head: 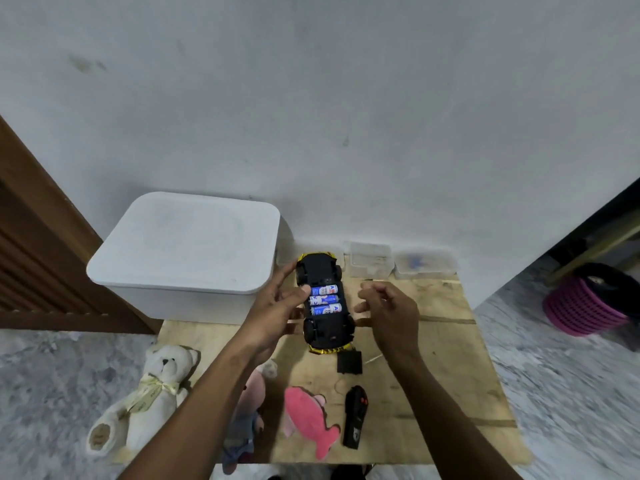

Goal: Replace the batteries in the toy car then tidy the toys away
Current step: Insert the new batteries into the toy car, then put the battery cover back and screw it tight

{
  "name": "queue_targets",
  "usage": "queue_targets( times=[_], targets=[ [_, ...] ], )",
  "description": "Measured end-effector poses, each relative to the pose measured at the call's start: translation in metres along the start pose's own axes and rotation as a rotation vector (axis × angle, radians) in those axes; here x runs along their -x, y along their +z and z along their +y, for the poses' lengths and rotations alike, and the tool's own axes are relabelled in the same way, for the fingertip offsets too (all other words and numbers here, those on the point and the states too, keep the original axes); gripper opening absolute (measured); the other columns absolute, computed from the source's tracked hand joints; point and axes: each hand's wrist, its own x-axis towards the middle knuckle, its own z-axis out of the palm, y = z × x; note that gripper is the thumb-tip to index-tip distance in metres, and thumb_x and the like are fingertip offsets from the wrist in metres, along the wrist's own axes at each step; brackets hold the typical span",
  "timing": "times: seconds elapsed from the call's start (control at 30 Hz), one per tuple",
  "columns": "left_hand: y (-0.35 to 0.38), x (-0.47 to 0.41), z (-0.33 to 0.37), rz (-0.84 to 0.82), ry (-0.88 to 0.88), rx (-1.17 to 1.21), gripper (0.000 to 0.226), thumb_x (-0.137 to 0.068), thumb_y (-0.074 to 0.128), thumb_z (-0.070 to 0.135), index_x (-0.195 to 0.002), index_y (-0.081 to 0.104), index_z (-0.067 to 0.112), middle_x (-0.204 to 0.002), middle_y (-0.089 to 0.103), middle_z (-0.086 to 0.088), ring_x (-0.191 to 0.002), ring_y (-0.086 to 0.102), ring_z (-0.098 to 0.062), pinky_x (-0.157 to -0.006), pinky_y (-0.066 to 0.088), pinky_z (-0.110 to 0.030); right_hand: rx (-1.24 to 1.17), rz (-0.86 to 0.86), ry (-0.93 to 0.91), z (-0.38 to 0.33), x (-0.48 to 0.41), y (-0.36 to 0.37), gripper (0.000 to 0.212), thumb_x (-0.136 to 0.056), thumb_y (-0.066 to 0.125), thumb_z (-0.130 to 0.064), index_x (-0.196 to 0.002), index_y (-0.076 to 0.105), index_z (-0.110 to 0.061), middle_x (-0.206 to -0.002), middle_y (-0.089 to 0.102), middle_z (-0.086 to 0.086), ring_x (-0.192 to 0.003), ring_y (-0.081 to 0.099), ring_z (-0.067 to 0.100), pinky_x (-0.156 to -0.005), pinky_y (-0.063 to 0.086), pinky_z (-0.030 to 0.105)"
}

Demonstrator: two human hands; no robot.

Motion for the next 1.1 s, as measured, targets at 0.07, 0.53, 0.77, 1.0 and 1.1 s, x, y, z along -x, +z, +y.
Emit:
queue_targets(
  times=[0.07, 0.53, 0.77, 1.0, 1.1],
  targets=[
    [-0.004, 0.000, -0.004, 0.015, -0.004, 0.006, 0.051, -0.100, 0.059, 0.015, -0.144, 0.048, 0.038, -0.112, 0.075, -0.013, -0.091, 0.071, -0.030, -0.072, 0.057, -0.043, 0.054, 0.015, 0.105, 0.023, -0.015, -0.006, 0.010, -0.094, 0.063, -0.016, -0.090, 0.072, -0.018, -0.076, 0.071, 0.005, -0.071, 0.070, 0.024, -0.056, 0.061, 0.036],
    [-0.026, -0.005, -0.014, 0.097, -0.069, -0.013, 0.047, -0.100, 0.058, 0.013, -0.138, 0.054, 0.040, -0.115, 0.074, -0.015, -0.089, 0.071, -0.029, -0.076, 0.055, -0.045, 1.052, -0.700, 0.042, 0.149, -0.012, -0.010, 0.060, -0.080, 0.075, -0.041, -0.134, 0.053, -0.026, -0.126, 0.052, 0.000, -0.118, 0.051, 0.020, -0.088, 0.046, 0.033],
    [-0.028, -0.005, -0.023, 0.106, -0.084, -0.027, 0.048, -0.100, 0.058, 0.013, -0.137, 0.054, 0.043, -0.116, 0.074, -0.015, -0.094, 0.072, -0.032, -0.081, 0.055, -0.051, 1.012, -0.710, 0.040, 0.152, -0.021, -0.004, 0.047, -0.076, 0.079, -0.037, -0.117, 0.060, -0.024, -0.114, 0.060, -0.002, -0.104, 0.058, 0.017, -0.083, 0.048, 0.031],
    [-0.026, -0.005, -0.022, 0.099, -0.077, -0.017, 0.048, -0.099, 0.058, 0.012, -0.135, 0.056, 0.044, -0.116, 0.074, -0.016, -0.094, 0.071, -0.031, -0.076, 0.056, -0.045, 0.763, -0.590, 0.179, 0.154, -0.025, -0.007, 0.024, -0.074, 0.082, -0.020, -0.091, 0.066, -0.026, -0.085, 0.066, -0.007, -0.073, 0.060, 0.003, -0.063, 0.049, 0.020],
    [-0.027, -0.004, -0.021, 0.104, -0.073, -0.019, 0.048, -0.099, 0.058, 0.012, -0.134, 0.056, 0.044, -0.114, 0.075, -0.014, -0.094, 0.071, -0.030, -0.076, 0.056, -0.044, 0.724, -0.617, 0.177, 0.156, -0.026, -0.009, 0.029, -0.076, 0.082, -0.019, -0.103, 0.071, -0.021, -0.086, 0.065, -0.006, -0.074, 0.059, 0.003, -0.060, 0.042, 0.012]
  ],
)
